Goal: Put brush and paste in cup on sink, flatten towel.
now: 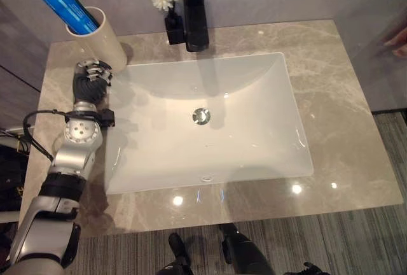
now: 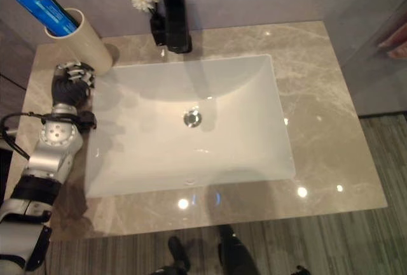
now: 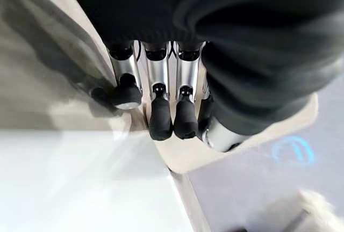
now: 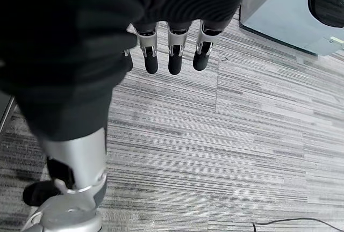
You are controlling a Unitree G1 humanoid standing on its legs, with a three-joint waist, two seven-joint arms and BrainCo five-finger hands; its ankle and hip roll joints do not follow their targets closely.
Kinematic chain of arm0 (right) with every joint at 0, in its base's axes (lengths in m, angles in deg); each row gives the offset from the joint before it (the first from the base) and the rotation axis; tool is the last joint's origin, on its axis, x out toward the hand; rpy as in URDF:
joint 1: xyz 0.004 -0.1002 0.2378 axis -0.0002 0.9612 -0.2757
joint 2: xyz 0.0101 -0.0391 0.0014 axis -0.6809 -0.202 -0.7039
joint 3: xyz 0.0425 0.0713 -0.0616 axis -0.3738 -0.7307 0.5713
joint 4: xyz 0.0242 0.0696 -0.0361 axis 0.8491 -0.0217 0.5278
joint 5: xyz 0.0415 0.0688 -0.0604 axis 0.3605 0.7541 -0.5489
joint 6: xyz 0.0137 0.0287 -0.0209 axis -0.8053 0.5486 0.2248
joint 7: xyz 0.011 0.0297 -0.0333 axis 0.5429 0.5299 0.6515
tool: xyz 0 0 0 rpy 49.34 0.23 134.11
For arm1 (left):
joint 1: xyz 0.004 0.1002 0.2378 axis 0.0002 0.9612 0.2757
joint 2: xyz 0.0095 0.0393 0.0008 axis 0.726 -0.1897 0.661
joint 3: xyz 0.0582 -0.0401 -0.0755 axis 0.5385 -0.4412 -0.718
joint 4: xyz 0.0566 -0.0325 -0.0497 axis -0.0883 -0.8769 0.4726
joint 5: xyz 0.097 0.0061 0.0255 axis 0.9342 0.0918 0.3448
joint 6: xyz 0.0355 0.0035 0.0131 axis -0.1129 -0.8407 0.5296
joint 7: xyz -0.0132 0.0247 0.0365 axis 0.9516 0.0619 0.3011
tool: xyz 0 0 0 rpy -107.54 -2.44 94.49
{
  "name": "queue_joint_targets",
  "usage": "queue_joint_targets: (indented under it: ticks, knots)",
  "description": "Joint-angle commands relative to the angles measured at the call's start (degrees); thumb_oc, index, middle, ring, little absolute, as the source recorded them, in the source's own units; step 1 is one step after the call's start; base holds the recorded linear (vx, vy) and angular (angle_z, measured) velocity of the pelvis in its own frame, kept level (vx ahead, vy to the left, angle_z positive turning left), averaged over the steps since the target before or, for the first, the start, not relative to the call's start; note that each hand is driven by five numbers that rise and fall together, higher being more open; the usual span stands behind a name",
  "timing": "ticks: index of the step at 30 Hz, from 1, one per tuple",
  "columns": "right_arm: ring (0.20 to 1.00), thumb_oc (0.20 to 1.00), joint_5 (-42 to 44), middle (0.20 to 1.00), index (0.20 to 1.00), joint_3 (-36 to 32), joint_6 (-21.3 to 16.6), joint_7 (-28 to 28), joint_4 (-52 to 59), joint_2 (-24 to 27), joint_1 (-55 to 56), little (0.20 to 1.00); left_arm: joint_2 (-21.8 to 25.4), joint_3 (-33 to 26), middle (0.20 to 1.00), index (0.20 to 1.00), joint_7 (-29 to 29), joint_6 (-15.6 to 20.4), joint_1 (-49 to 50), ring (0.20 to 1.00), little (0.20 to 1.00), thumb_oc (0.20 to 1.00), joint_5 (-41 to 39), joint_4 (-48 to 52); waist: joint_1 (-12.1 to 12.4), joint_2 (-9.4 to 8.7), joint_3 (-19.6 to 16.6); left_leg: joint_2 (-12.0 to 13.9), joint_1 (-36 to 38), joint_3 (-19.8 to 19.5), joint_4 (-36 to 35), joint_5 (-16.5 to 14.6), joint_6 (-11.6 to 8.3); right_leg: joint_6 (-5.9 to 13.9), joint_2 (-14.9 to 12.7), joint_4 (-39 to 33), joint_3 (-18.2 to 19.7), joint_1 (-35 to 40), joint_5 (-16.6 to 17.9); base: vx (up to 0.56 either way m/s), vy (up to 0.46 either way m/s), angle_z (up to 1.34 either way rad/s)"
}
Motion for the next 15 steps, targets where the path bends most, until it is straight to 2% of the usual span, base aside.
queue_joint_targets:
  ticks: [1, 7, 15]
  knots:
    - [1.000, 1.000, 1.1, 1.000, 1.000, 3.1, 0.4, -1.3, -1.2, 3.0, -0.9, 1.000, 1.3, 2.3, 0.200, 0.200, -0.7, -1.3, -2.0, 0.200, 0.200, 0.200, 0.5, -6.0, -1.5, 1.44, 0.4, 7.2, 2.0, -5.7, 0.4, 3.7, -5.33, 5.07, -2.3, 6.2, -0.8, -2.0, -3.0, 0.01, -0.013, -0.10]
    - [1.000, 1.000, 1.0, 1.000, 1.000, 3.7, 0.4, -1.4, -2.1, 3.2, -0.7, 1.000, 2.3, 4.1, 0.200, 0.200, -0.5, -1.7, -3.9, 0.200, 0.200, 0.200, 0.9, -7.8, -1.6, 1.46, 0.0, 7.4, 2.1, -5.8, 0.4, 3.8, -5.52, 5.03, -2.2, 6.0, -0.8, -2.2, -3.2, 0.01, -0.004, -0.06]
    - [1.000, 1.000, 1.6, 1.000, 1.000, 3.4, 0.1, -1.6, -2.0, 3.2, -1.1, 1.000, 2.9, 2.5, 0.200, 0.200, -1.0, -1.7, -2.1, 0.200, 0.200, 0.200, 1.5, -8.4, -1.1, 1.31, 0.0, 7.5, 1.6, -6.1, 0.4, 4.1, -5.59, 4.94, -2.2, 5.6, -0.9, -2.2, -3.0, 0.00, 0.000, 0.00]
